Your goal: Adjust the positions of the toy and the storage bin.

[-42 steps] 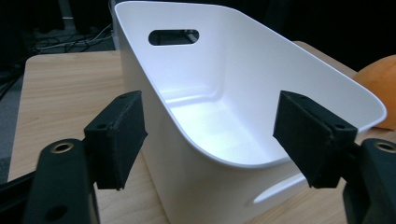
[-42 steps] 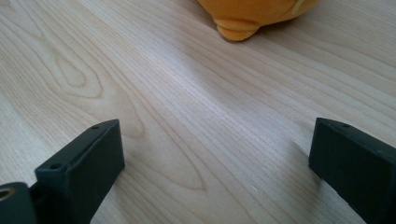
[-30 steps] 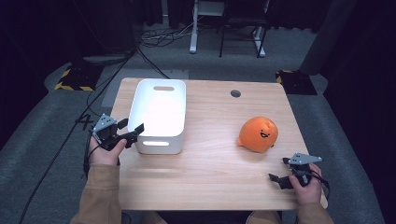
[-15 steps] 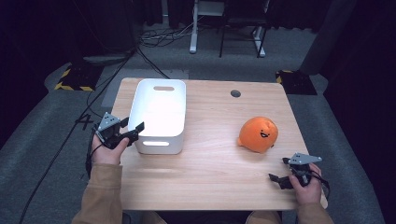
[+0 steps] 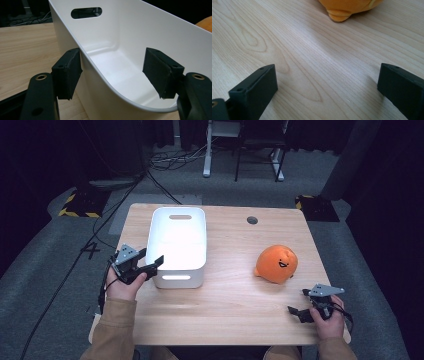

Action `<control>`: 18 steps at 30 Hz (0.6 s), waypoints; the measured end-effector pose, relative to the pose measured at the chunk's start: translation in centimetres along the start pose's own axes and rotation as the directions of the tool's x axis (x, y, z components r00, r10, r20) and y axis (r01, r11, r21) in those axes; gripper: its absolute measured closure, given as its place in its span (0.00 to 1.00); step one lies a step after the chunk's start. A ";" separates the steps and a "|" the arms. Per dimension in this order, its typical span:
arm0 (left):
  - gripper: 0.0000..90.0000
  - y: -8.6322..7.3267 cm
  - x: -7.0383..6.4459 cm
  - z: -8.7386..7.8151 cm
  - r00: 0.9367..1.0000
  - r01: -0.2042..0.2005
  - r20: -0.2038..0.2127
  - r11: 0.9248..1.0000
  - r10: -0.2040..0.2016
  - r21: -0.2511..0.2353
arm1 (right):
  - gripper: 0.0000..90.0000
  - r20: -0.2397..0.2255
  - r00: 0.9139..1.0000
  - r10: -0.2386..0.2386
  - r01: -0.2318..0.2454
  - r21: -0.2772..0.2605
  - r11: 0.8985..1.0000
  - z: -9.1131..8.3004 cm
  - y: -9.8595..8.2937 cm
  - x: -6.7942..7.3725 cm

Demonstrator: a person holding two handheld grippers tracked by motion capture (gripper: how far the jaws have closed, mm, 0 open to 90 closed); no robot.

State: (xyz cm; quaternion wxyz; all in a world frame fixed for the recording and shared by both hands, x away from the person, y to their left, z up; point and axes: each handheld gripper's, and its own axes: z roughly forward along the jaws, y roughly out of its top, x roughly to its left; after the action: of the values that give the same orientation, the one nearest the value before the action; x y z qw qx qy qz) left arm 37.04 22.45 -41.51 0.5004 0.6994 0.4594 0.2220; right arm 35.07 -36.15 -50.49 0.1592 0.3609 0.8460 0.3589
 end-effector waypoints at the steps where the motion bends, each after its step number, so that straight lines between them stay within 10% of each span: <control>1: 0.35 0.0 -0.3 0.1 1.000 -0.001 0.004 1.000 0.001 -0.001 | 0.03 0.000 1.000 0.000 0.000 0.000 1.000 0.0 0.0 0.0; 18: 0.30 -0.7 -5.6 -0.5 0.995 -0.067 0.071 0.996 0.063 0.050 | 0.03 -0.004 1.000 -0.003 0.003 0.003 1.000 -0.1 0.0 0.1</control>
State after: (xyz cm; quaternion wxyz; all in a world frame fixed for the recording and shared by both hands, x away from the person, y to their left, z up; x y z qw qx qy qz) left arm 33.69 17.91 -41.11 0.4901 0.7342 0.4244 0.2015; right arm 34.95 -36.14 -50.48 0.1576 0.3592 0.8473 0.3579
